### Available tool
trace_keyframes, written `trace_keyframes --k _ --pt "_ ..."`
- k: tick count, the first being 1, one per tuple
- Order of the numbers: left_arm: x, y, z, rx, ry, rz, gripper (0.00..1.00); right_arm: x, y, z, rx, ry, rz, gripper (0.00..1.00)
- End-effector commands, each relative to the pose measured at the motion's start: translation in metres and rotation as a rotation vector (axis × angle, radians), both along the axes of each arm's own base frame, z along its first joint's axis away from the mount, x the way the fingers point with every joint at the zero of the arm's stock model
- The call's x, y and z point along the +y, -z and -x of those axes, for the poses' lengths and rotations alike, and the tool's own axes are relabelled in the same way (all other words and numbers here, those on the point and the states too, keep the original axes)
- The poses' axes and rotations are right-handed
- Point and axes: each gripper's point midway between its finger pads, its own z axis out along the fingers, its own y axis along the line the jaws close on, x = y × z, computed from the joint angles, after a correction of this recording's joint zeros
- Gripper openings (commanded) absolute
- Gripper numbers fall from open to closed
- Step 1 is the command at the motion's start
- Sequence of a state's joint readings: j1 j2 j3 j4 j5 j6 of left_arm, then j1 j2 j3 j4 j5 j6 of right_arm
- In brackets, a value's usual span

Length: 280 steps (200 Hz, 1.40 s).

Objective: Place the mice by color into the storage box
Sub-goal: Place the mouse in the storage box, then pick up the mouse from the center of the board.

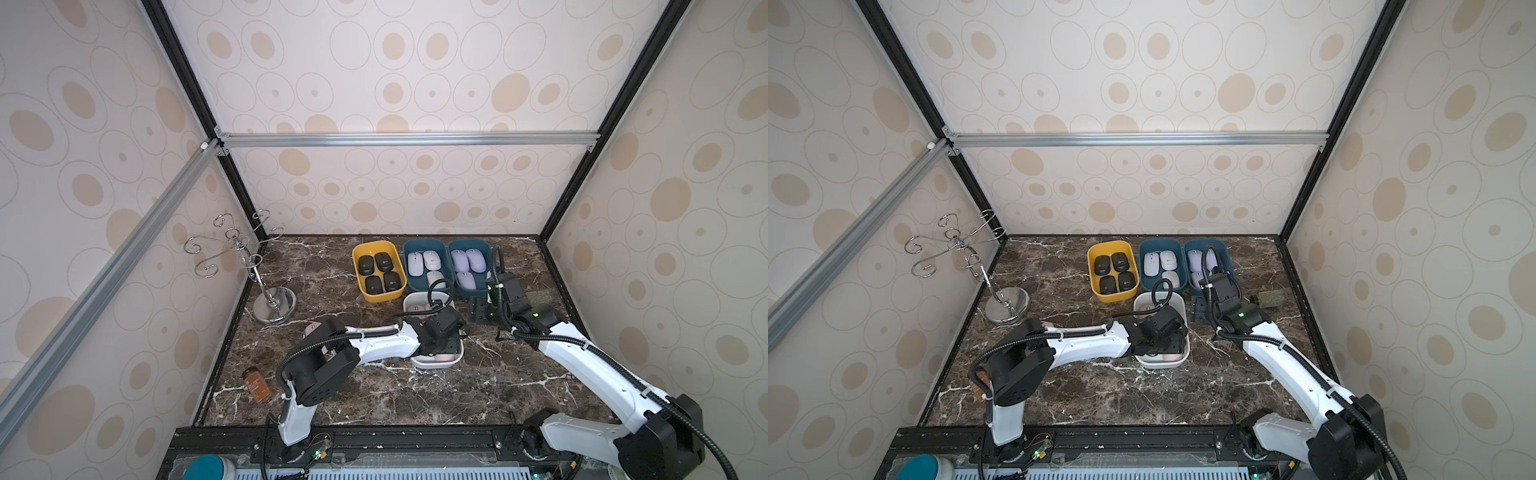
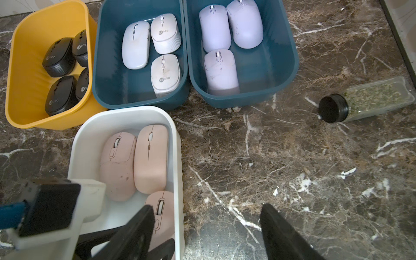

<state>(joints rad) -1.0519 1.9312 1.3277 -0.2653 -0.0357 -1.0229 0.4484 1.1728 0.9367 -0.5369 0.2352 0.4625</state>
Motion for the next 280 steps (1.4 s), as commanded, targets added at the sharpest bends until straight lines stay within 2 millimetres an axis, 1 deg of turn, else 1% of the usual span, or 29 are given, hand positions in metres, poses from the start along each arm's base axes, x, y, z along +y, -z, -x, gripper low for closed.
trace_keyframes --k 1,20,31,38,45,54,63,69,79,87,97,109,115,127,140,155,186,201,211,219,231,253,264,280 --pt "-0.002 -0.059 -0.008 -0.108 0.002 0.042 0.68 -0.001 0.000 0.002 -0.002 -0.004 -0.005 0.77" --pt "0.012 -0.076 -0.014 -0.146 -0.023 0.034 0.69 0.001 0.001 0.001 0.004 -0.013 -0.011 0.77" --pt "0.027 -0.094 -0.021 -0.189 -0.051 0.033 0.69 0.002 0.001 0.001 0.007 -0.019 -0.012 0.77" --pt "0.042 -0.104 -0.027 -0.224 -0.079 0.023 0.70 0.003 0.001 0.001 0.007 -0.024 -0.013 0.77" --pt "0.059 -0.112 -0.032 -0.253 -0.110 0.012 0.74 0.004 0.002 0.001 0.010 -0.029 -0.017 0.77" --pt "0.087 -0.118 -0.042 -0.278 -0.164 -0.004 0.80 0.007 0.003 0.001 0.014 -0.038 -0.025 0.77" --pt "0.116 -0.124 -0.050 -0.297 -0.212 -0.012 0.84 0.009 0.005 0.001 0.024 -0.048 -0.029 0.77" --pt "0.138 -0.122 -0.054 -0.307 -0.246 -0.031 0.85 0.010 0.005 0.001 0.028 -0.052 -0.031 0.77" --pt "0.181 -0.115 -0.059 -0.314 -0.336 -0.069 0.91 0.011 0.005 0.001 0.028 -0.057 -0.035 0.77" --pt "0.213 -0.108 -0.059 -0.315 -0.396 -0.093 0.99 0.013 0.006 0.001 0.027 -0.063 -0.039 0.77" --pt "0.252 -0.095 -0.056 -0.306 -0.479 -0.130 1.00 0.014 0.005 0.001 0.027 -0.072 -0.047 0.77" --pt "0.290 -0.081 -0.051 -0.294 -0.552 -0.166 1.00 0.017 0.006 0.001 0.030 -0.083 -0.052 0.78" --pt "0.307 -0.070 -0.047 -0.270 -0.590 -0.180 1.00 0.018 0.006 0.001 0.028 -0.088 -0.055 0.78" --pt "0.329 -0.055 -0.043 -0.239 -0.621 -0.182 1.00 0.019 0.009 0.001 0.034 -0.091 -0.058 0.79" --pt "0.347 -0.041 -0.041 -0.205 -0.652 -0.199 1.00 0.021 0.009 0.000 0.037 -0.099 -0.065 0.80" --pt "0.353 -0.031 -0.044 -0.171 -0.649 -0.198 1.00 0.022 0.008 0.000 0.038 -0.104 -0.067 0.81" --pt "0.383 -0.011 -0.041 -0.106 -0.712 -0.284 1.00 0.022 0.009 0.002 0.042 -0.109 -0.066 0.82" --pt "0.394 -0.001 -0.042 -0.092 -0.736 -0.290 1.00 0.023 0.010 0.002 0.038 -0.112 -0.070 0.82" --pt "0.397 0.003 -0.046 -0.091 -0.728 -0.301 1.00 0.024 0.011 0.001 0.038 -0.115 -0.076 0.82" --pt "0.401 0.006 -0.046 -0.072 -0.754 -0.321 0.99 0.026 0.012 0.000 0.043 -0.120 -0.083 0.81" --pt "0.398 0.011 -0.050 -0.052 -0.746 -0.316 0.97 0.029 0.013 0.000 0.054 -0.127 -0.089 0.77" --pt "0.401 0.023 -0.048 -0.035 -0.755 -0.341 0.90 0.031 0.015 0.001 0.064 -0.138 -0.097 0.72" --pt "0.402 0.028 -0.047 -0.036 -0.756 -0.342 0.88 0.032 0.015 0.001 0.062 -0.140 -0.099 0.71" --pt "0.401 0.032 -0.046 -0.047 -0.750 -0.331 0.82 0.032 0.014 0.000 0.057 -0.139 -0.101 0.71"
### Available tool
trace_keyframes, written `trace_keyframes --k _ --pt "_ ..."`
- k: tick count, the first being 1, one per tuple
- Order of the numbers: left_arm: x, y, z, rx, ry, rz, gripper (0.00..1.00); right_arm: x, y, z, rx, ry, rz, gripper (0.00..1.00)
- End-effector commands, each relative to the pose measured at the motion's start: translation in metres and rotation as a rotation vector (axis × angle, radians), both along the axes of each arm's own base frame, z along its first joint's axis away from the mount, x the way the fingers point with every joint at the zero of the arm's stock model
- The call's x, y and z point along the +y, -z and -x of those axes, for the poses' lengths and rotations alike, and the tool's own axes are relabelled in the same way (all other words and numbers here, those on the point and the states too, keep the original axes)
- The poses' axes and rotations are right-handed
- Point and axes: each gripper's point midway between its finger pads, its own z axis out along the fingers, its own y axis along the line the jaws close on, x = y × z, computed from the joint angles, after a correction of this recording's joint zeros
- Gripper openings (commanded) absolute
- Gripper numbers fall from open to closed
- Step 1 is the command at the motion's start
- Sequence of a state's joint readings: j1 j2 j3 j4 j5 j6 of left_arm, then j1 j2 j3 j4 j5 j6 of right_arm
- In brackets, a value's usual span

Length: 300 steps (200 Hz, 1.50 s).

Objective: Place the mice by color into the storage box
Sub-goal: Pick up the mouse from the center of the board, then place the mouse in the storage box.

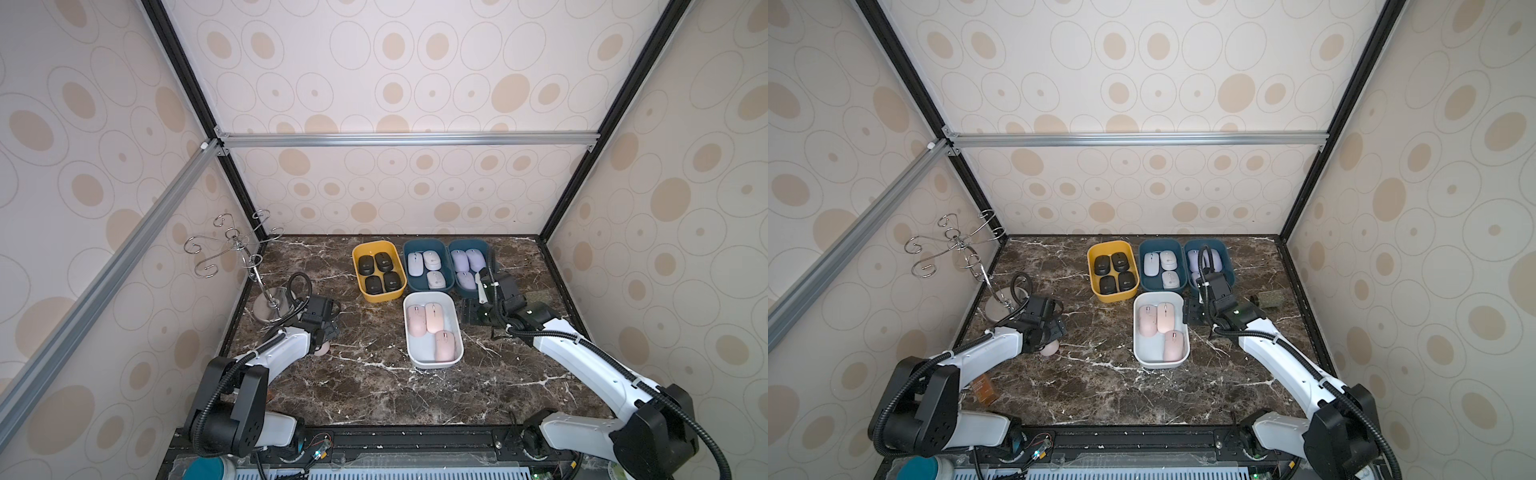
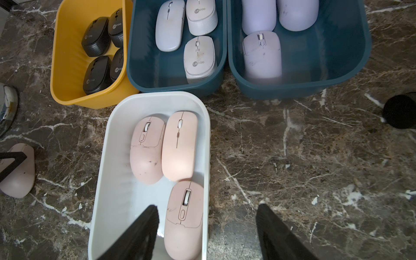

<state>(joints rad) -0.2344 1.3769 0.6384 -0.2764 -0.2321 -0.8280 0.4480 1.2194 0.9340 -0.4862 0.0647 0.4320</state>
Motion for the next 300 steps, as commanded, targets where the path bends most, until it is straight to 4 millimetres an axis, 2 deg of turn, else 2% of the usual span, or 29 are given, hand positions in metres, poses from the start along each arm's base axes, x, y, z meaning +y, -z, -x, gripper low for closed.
trace_keyframes --k 1,27,76,86,94,104,128,159,180,196,253,264,283,300 --pt "0.003 0.001 -0.004 -0.034 0.004 -0.011 0.82 0.000 0.003 0.000 0.005 -0.006 -0.003 0.71" --pt "0.002 0.005 -0.002 -0.030 0.019 -0.013 0.68 0.000 0.004 0.000 0.011 -0.006 -0.001 0.70" --pt "0.005 0.017 0.005 0.021 0.052 -0.048 0.71 0.000 0.003 0.000 0.010 -0.005 0.001 0.70" --pt "0.005 0.018 0.005 0.019 0.063 -0.050 0.67 -0.001 0.003 0.000 0.006 -0.002 0.004 0.70" --pt "0.002 0.019 0.005 0.015 0.076 -0.041 0.58 -0.002 0.002 -0.001 0.002 0.001 0.005 0.70" --pt "-0.001 0.018 0.003 0.007 0.086 -0.029 0.53 -0.001 0.003 -0.001 0.006 0.001 0.005 0.70" --pt "-0.004 0.010 0.001 -0.008 0.106 -0.023 0.50 -0.002 0.003 -0.001 0.005 0.002 0.010 0.70" --pt "-0.023 -0.020 -0.005 -0.072 0.158 0.025 0.49 -0.003 0.002 -0.002 0.005 0.008 0.013 0.70" --pt "-0.047 -0.042 -0.006 -0.117 0.203 0.061 0.48 -0.005 0.004 -0.003 0.008 0.017 0.025 0.70" --pt "-0.073 -0.056 -0.004 -0.148 0.249 0.096 0.48 -0.006 0.005 -0.004 0.011 0.021 0.031 0.70" --pt "-0.202 -0.113 0.009 -0.236 0.486 0.216 0.48 -0.012 0.006 -0.004 0.001 0.042 0.056 0.70" --pt "-0.222 -0.120 0.013 -0.232 0.523 0.222 0.48 -0.012 0.007 -0.004 0.006 0.040 0.055 0.70" --pt "-0.243 -0.132 0.017 -0.259 0.548 0.232 0.48 -0.014 0.006 -0.003 0.003 0.046 0.063 0.70" --pt "-0.270 -0.127 0.026 -0.245 0.592 0.317 0.48 -0.017 0.007 -0.003 -0.008 0.055 0.071 0.70"
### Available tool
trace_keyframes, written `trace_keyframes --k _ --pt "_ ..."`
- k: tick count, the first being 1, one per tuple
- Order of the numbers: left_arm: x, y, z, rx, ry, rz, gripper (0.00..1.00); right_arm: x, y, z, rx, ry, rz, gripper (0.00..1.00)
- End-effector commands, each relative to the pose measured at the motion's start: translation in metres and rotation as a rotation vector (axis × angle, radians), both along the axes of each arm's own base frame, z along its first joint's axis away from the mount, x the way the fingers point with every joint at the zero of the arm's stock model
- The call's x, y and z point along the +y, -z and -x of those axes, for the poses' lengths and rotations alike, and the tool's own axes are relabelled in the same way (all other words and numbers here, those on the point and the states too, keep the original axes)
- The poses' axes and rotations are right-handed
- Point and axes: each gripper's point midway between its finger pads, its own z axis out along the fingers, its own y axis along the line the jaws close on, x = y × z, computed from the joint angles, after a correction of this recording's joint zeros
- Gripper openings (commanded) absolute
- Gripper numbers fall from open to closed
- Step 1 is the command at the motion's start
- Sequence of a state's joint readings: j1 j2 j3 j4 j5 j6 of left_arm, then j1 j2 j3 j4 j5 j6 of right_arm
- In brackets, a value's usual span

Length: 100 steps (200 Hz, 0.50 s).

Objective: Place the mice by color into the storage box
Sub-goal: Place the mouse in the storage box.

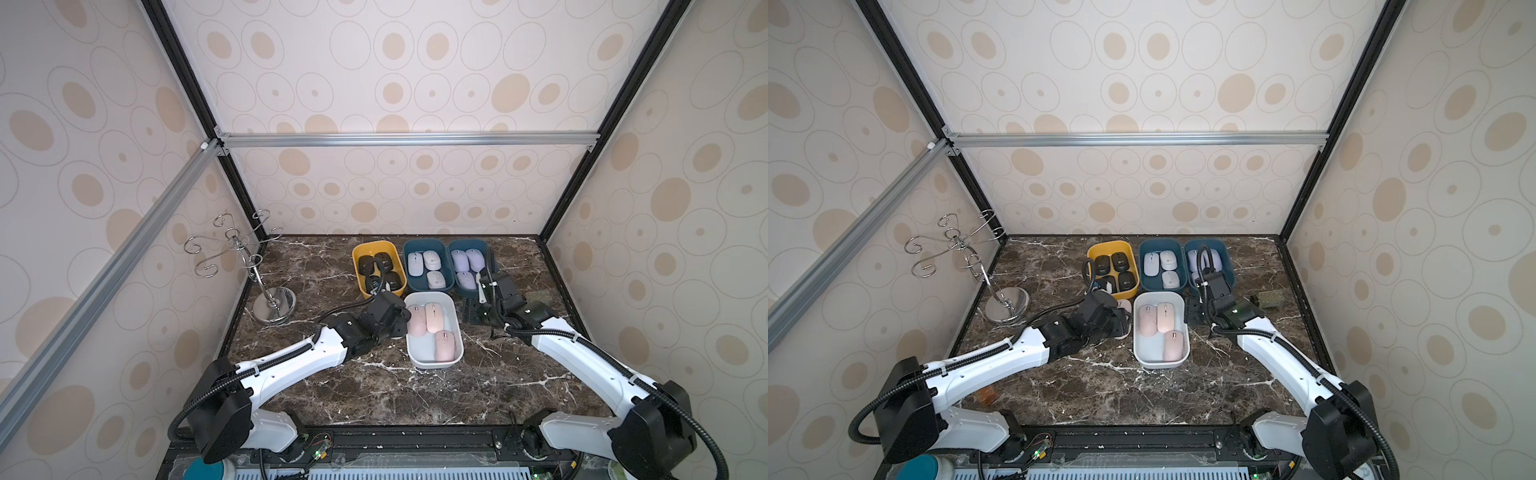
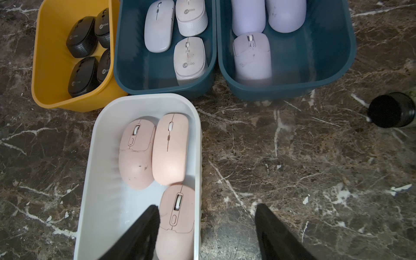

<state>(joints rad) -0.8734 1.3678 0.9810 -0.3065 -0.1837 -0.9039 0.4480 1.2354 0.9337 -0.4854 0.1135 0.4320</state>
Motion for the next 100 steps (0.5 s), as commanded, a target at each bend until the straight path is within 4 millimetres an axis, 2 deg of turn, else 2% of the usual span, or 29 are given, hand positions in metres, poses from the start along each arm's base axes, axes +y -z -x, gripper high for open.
trace_keyframes --k 1,33,59,100 --pt "-0.022 0.000 0.007 0.027 0.003 0.059 0.48 -0.010 0.002 0.001 -0.004 0.025 0.032 0.70" --pt "-0.072 0.022 0.020 0.081 0.095 0.063 0.49 -0.014 0.003 -0.001 -0.003 0.047 0.049 0.70" --pt "-0.089 0.036 0.021 0.101 0.116 0.059 0.50 -0.018 0.003 0.001 -0.004 0.061 0.061 0.70" --pt "-0.101 0.060 0.015 0.126 0.139 -0.009 0.50 -0.016 0.002 0.001 -0.011 0.055 0.050 0.70"
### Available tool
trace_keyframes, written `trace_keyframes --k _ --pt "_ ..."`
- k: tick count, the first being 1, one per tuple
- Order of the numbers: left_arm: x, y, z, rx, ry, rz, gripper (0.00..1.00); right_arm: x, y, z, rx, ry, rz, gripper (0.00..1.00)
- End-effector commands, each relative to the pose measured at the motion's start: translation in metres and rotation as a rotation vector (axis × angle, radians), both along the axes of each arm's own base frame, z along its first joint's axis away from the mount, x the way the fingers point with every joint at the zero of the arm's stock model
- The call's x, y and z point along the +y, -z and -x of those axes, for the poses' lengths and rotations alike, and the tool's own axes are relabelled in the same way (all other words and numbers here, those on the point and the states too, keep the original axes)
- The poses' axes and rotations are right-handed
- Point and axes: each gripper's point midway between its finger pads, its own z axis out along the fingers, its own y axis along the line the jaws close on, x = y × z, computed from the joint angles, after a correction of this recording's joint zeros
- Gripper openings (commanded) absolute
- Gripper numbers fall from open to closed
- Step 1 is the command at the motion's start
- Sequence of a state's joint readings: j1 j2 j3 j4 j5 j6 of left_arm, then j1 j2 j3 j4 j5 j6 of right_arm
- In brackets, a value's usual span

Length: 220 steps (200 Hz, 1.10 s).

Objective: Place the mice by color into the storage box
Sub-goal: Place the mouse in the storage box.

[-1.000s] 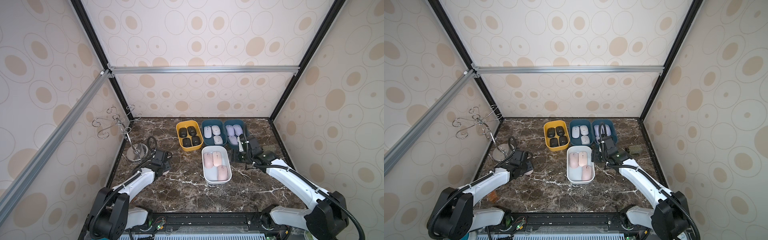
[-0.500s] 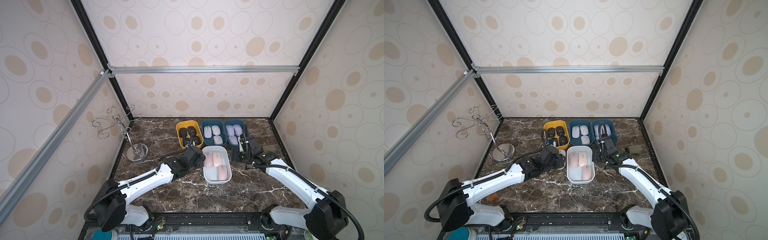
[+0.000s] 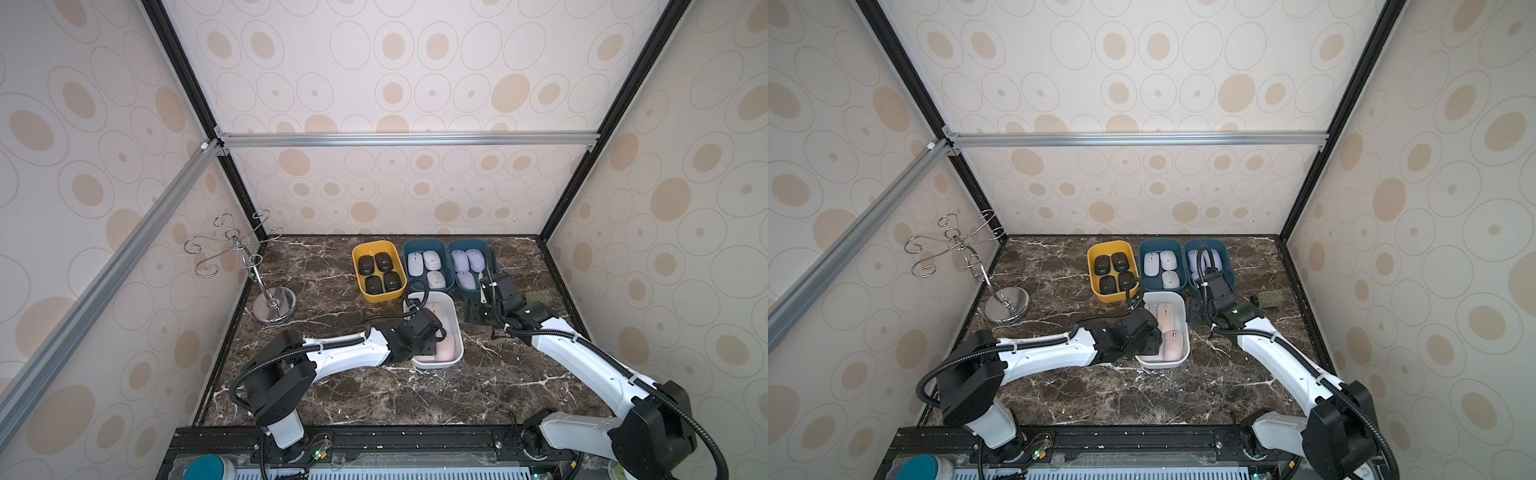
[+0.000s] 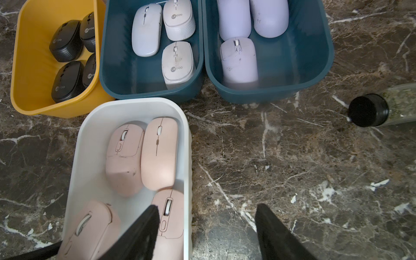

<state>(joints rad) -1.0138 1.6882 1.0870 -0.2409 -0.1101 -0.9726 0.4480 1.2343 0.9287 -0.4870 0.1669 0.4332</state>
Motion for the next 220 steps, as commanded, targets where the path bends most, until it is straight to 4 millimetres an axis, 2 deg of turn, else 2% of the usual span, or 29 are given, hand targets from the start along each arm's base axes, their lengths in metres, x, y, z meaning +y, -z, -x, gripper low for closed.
trace_keyframes --k 1,29,66,108,162,220 --pt "-0.019 -0.014 -0.012 -0.030 -0.001 0.041 0.51 -0.007 0.001 0.003 0.002 0.021 0.011 0.71" --pt "-0.012 0.008 -0.012 0.002 -0.016 -0.045 0.52 -0.005 0.002 0.004 0.004 0.013 0.003 0.70" --pt "-0.003 0.019 -0.010 0.002 -0.056 -0.103 0.54 -0.003 0.001 0.004 0.001 0.006 -0.009 0.71" --pt "-0.008 0.038 -0.007 0.043 -0.053 -0.120 0.57 -0.001 0.001 0.004 0.002 -0.003 -0.019 0.71" --pt "0.000 0.034 -0.012 0.027 -0.065 -0.210 0.65 0.001 -0.003 0.005 -0.010 -0.008 -0.034 0.71" --pt "-0.001 0.013 -0.009 0.007 -0.067 -0.195 0.71 0.004 -0.003 0.006 -0.006 -0.019 -0.051 0.71"
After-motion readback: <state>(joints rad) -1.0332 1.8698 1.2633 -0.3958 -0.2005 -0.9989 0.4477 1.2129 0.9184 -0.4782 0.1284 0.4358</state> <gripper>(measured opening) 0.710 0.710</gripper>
